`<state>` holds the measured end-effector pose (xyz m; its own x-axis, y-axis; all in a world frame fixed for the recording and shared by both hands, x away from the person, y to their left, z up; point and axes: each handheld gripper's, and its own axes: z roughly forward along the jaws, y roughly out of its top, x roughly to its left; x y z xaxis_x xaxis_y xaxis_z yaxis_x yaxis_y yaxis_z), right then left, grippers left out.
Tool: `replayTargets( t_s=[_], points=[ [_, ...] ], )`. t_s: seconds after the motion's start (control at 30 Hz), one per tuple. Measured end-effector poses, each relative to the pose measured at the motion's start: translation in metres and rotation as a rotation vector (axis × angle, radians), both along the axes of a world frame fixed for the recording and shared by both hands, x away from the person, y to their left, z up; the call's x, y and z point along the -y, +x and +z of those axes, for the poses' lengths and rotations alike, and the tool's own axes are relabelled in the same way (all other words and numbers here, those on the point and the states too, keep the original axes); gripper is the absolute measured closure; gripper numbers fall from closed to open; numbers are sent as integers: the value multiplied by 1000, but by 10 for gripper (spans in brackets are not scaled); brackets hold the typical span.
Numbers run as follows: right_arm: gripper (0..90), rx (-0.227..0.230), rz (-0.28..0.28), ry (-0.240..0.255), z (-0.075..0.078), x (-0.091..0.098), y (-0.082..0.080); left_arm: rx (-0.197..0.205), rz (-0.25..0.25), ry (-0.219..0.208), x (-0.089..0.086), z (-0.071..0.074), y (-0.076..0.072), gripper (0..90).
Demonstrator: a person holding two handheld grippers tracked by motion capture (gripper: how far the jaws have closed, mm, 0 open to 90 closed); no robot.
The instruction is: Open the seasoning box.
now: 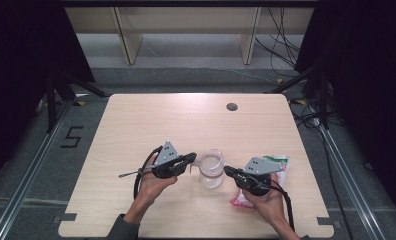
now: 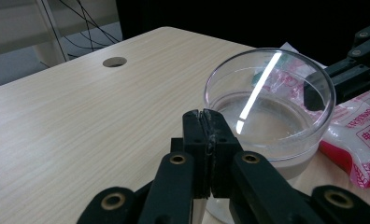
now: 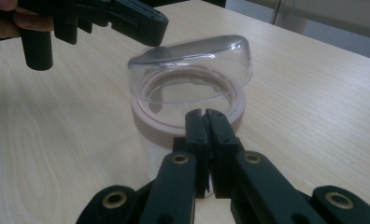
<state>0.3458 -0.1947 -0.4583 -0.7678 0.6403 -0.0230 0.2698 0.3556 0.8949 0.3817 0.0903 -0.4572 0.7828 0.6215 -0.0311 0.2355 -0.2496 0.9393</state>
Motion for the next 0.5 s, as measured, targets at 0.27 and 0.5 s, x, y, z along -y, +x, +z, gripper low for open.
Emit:
replayTargets(
  t_s=[0.27, 0.5],
  points=[
    [900, 8, 3, 13, 4, -4, 0, -1, 6, -1, -2, 0, 0, 844],
    [900, -3, 17, 21, 9, -10, 0, 2, 10, -1, -15, 7, -8, 659]
  ],
)
